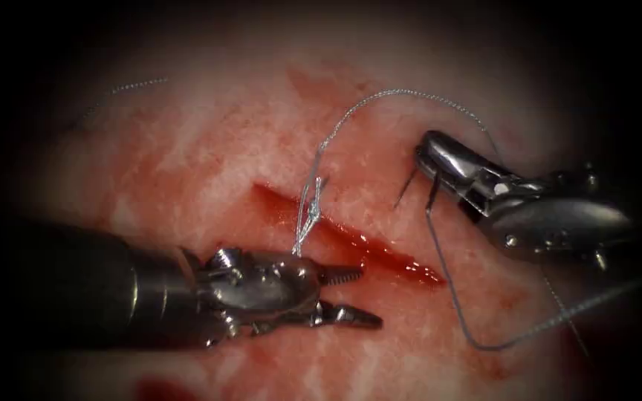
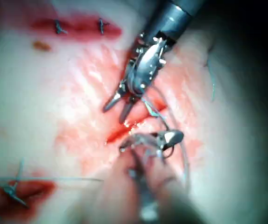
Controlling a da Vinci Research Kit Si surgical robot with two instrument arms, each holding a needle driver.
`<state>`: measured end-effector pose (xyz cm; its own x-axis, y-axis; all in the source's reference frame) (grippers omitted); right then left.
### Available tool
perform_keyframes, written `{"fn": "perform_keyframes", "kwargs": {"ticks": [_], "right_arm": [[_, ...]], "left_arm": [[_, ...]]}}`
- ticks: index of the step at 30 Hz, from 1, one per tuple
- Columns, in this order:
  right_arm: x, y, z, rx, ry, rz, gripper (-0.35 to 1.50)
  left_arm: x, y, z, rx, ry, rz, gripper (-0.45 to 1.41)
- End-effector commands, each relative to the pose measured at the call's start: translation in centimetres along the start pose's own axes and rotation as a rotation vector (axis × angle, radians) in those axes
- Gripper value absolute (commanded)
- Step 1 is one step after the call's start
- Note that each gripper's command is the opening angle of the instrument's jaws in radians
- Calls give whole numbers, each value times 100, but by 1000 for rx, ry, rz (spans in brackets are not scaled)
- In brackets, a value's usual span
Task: Wound Closure
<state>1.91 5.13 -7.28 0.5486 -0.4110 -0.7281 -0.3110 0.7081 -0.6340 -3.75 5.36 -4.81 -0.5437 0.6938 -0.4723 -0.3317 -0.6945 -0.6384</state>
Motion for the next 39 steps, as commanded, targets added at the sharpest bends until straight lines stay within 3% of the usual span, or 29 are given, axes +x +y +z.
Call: {"fn": "perform_keyframes", "kwargs": {"ticks": [1,7,18,23,30,39], "right_arm": [[-3,-10,6,-1,-4,-5,-35],[-6,-21,6,9,-16,2,-35],[1,-36,7,41,-25,200,-35],[6,-48,14,69,-21,192,-35],[5,-18,3,48,-16,263,-35],[7,-14,7,38,-18,339,-35]], "left_arm": [[-5,3,8,-5,-2,-1,37],[-4,3,9,-8,-2,-7,37],[-7,2,6,-11,-6,-10,37],[-8,2,6,-11,-6,-15,37],[-18,-2,14,-5,-29,-29,35],[-40,-18,21,-3,-54,-53,35]]}}
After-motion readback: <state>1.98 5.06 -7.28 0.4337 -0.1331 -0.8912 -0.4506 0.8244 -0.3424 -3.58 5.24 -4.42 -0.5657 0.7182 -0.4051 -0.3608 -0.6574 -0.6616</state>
